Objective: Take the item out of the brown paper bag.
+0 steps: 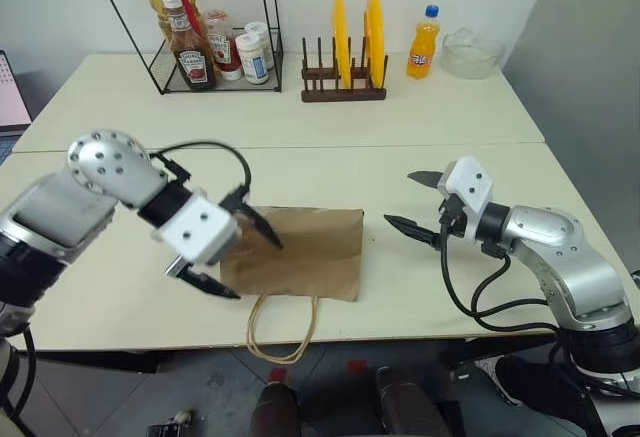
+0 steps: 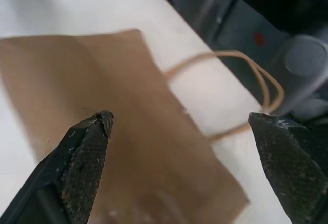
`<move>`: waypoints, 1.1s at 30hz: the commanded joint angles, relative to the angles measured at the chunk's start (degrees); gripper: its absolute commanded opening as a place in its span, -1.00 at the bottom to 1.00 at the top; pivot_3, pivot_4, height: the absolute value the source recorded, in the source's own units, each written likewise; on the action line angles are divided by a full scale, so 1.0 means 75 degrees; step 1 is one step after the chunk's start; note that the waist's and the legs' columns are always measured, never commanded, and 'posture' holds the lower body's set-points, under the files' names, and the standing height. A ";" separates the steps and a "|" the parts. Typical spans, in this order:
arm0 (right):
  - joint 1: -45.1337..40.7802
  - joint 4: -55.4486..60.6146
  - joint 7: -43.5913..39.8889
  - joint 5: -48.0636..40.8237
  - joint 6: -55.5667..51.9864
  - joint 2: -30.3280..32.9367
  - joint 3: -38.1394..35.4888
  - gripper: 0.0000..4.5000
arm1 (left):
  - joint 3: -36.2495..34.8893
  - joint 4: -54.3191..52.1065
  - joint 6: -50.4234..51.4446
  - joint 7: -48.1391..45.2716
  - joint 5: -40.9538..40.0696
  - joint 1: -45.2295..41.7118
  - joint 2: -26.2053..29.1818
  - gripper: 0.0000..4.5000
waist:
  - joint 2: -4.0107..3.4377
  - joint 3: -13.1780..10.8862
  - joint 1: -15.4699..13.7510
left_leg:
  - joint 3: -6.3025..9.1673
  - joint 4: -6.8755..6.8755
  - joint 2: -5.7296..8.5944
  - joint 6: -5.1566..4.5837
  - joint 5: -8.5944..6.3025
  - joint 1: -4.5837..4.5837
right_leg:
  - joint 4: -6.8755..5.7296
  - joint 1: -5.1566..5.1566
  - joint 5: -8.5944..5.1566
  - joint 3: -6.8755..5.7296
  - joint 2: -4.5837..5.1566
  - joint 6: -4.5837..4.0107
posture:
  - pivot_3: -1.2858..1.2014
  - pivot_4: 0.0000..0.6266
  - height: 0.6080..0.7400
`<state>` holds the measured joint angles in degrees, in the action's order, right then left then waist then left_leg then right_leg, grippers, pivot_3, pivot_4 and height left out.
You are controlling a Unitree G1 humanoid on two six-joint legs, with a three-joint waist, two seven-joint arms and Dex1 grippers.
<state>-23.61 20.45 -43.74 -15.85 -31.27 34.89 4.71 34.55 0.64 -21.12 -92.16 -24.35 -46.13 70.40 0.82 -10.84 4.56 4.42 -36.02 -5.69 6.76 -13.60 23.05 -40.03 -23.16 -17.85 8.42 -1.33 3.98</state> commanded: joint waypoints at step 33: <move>0.1393 0.0894 -0.0660 0.0049 0.0872 0.0529 0.0233 0.99 | -0.0197 0.1109 -0.2823 -0.0045 0.0465 0.0974 -0.0665 1.00 | 0.0005 0.0002 0.0010 | -0.0001 0.0001 0.0000 -0.0002 0.0000 -0.0003 | -0.0001 0.0005 -0.0001 0.0002 -0.0001 0.0000 | 0.03 -0.52 1.00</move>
<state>-13.07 26.08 -48.49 -15.69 -26.00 38.37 6.89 33.43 9.74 -40.96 -92.15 -20.29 -38.84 65.04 0.86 -10.83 4.64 4.42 -36.02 -5.70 6.74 -13.61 23.02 -40.03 -23.12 -17.86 8.43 -1.34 3.97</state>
